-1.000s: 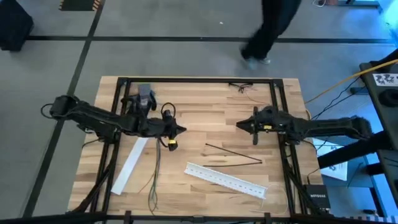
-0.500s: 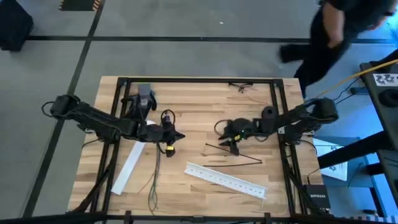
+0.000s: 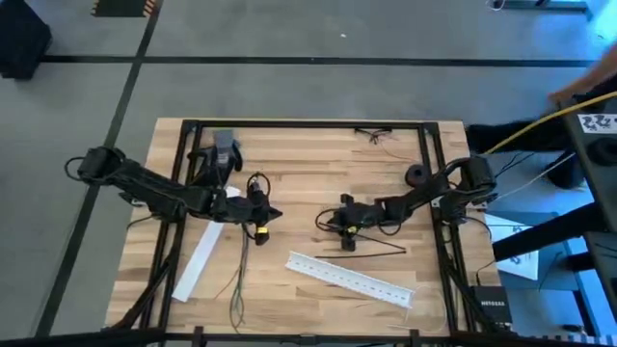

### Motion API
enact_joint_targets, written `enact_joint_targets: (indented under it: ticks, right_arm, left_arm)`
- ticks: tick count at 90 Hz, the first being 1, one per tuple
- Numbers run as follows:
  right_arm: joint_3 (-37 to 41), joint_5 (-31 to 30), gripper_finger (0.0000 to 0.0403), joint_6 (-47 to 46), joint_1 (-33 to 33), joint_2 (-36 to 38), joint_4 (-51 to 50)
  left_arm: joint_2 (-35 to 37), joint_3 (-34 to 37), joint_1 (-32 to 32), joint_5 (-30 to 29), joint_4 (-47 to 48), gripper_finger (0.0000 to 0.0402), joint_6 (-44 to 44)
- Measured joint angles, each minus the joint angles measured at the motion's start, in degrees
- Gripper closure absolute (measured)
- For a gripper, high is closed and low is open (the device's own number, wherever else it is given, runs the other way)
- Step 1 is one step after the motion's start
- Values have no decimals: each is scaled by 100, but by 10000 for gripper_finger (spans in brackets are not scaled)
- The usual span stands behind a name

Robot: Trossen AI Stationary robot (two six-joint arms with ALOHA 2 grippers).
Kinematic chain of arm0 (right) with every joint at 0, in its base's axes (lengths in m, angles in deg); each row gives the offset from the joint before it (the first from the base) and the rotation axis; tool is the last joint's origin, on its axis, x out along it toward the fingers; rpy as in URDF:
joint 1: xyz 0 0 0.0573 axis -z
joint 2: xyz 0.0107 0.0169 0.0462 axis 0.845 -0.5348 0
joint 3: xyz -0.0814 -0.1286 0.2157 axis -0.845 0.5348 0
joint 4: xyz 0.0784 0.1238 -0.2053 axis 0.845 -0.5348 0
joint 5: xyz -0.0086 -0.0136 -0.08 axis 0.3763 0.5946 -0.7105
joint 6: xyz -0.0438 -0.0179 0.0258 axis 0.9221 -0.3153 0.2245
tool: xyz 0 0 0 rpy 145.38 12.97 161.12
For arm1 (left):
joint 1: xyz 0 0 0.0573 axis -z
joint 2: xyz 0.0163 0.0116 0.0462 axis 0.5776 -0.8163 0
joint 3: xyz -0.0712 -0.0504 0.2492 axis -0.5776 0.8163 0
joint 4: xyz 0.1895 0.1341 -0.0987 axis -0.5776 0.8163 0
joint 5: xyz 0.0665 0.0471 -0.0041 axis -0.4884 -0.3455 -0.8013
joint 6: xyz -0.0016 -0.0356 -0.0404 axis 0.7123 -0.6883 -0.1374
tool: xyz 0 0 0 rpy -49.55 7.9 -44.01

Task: Ziptie cables
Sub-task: Wrap the cables together using the top zip tie

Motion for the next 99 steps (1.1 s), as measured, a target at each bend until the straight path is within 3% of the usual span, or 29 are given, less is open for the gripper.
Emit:
enact_joint_targets:
  ticks: [13, 40, 66, 86, 99]
  right_arm:
    - [-8, -53, 392, -163, 4, -91, 33]
    - [-277, -300, 402, 357, 19, 153, -267]
    - [-290, -1182, 402, 477, 37, 766, -274]
    - [-301, -1619, 402, 638, 32, 1061, -20]
    - [-301, -1895, 402, 659, 32, 1299, -21]
  left_arm:
    - [0, 28, 0, -1, 14, 401, 26]
    - [0, 26, -13, -84, -534, 401, 241]
    - [-46, 25, -15, -636, -738, 401, -248]
    - [-745, 23, -51, -636, -1888, 401, -526]
    - [-1200, 23, -313, -627, -2451, 387, -1199]
